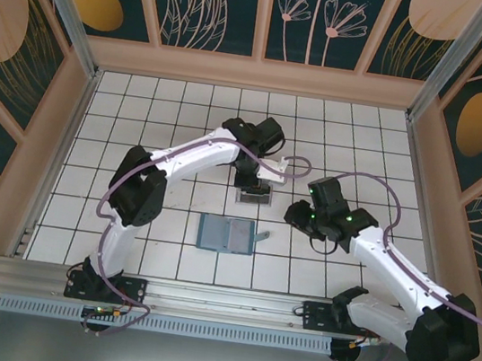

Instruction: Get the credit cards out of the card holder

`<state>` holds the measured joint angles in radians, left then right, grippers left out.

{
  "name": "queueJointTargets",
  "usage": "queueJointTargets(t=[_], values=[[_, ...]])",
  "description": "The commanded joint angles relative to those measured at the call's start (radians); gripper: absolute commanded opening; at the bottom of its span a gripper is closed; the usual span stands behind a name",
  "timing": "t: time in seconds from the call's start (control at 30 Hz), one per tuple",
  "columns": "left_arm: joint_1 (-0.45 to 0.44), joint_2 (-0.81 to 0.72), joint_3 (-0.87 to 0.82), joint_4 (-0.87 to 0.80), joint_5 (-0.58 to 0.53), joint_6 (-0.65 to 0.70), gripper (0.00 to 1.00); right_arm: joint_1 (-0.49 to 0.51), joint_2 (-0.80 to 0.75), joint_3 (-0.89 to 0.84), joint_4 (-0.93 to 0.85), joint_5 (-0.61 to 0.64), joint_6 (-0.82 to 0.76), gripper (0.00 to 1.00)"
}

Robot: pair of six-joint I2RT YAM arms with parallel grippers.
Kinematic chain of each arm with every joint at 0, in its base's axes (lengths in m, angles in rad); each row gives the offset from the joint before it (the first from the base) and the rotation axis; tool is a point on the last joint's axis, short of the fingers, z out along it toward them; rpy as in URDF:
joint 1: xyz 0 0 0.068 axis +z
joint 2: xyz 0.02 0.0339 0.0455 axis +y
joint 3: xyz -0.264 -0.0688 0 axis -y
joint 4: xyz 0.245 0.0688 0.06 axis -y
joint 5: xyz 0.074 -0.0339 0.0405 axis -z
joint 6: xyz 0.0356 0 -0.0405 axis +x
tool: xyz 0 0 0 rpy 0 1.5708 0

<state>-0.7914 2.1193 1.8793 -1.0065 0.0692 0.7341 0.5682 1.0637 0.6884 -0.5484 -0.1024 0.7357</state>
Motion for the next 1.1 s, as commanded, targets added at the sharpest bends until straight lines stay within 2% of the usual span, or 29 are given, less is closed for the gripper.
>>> queueJointTargets(t=[0.0, 0.13, 0.3, 0.77, 1.0, 1.07], values=[[0.007, 0.031, 0.067, -0.092, -0.001, 0.045, 0.0, -0.007, -0.022, -0.017, -0.034, 0.007, 0.014, 0.38], [0.006, 0.076, 0.123, -0.101, -0.008, 0.051, 0.0, -0.008, -0.023, -0.017, -0.035, 0.012, 0.018, 0.38], [0.007, 0.135, 0.195, -0.133, 0.048, 0.044, 0.0, -0.012, -0.004, -0.005, -0.033, 0.004, 0.004, 0.39], [0.007, 0.235, 0.243, -0.185, 0.076, -0.008, 0.0, -0.015, 0.033, 0.012, -0.037, -0.002, -0.008, 0.39], [0.008, 0.24, 0.313, -0.163, 0.03, -0.06, 0.3, -0.016, 0.039, 0.033, -0.044, -0.002, -0.009, 0.39], [0.01, 0.23, 0.328, -0.148, 0.007, -0.067, 0.34, -0.016, 0.041, 0.037, -0.046, 0.001, -0.009, 0.39]])
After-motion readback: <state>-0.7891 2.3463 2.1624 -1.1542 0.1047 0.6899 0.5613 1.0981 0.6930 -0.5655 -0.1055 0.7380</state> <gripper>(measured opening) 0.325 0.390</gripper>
